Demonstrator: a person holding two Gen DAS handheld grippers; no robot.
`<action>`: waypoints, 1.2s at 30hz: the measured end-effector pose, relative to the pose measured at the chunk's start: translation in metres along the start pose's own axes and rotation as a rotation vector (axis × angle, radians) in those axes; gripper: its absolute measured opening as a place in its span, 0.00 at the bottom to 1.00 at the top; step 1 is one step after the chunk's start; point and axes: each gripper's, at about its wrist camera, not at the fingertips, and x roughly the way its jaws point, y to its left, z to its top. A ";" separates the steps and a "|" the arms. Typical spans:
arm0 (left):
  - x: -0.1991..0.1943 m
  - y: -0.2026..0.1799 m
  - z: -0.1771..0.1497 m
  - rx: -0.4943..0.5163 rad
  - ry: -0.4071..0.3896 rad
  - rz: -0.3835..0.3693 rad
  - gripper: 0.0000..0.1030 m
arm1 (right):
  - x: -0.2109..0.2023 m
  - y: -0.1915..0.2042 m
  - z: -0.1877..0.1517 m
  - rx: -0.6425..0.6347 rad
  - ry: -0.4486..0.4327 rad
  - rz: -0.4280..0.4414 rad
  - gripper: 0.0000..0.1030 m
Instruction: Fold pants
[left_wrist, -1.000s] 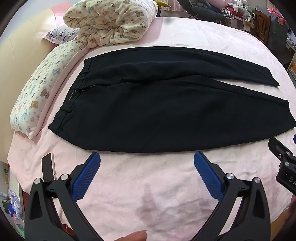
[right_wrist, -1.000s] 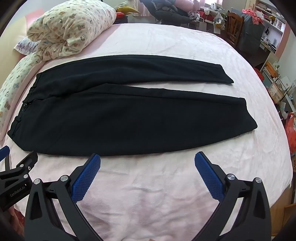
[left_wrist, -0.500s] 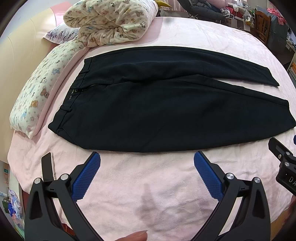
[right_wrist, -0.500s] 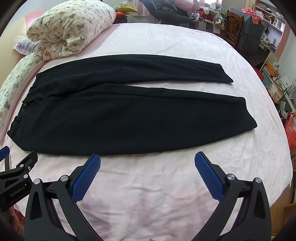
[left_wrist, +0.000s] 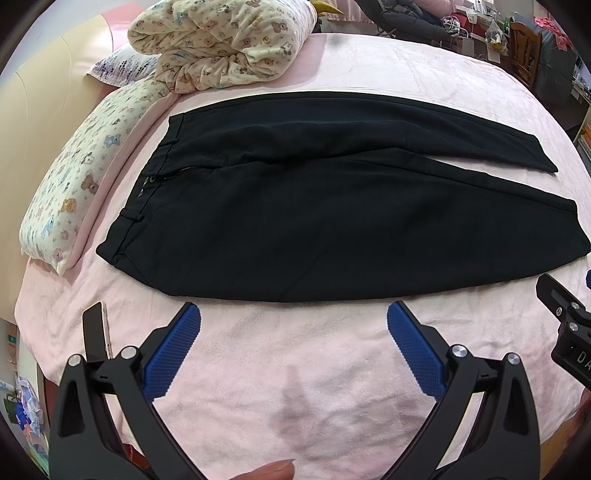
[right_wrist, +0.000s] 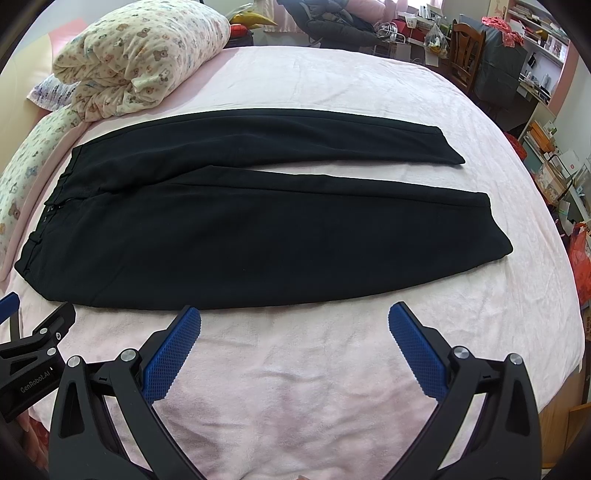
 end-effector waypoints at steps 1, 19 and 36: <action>0.000 -0.001 0.000 0.002 0.000 0.001 0.98 | 0.000 0.000 0.000 0.000 0.000 0.000 0.99; 0.001 0.003 -0.002 -0.003 0.002 0.000 0.98 | 0.001 0.000 0.001 0.000 0.000 0.000 0.99; 0.001 0.004 -0.002 -0.002 0.002 0.000 0.98 | 0.001 0.000 0.000 -0.001 0.000 -0.002 0.99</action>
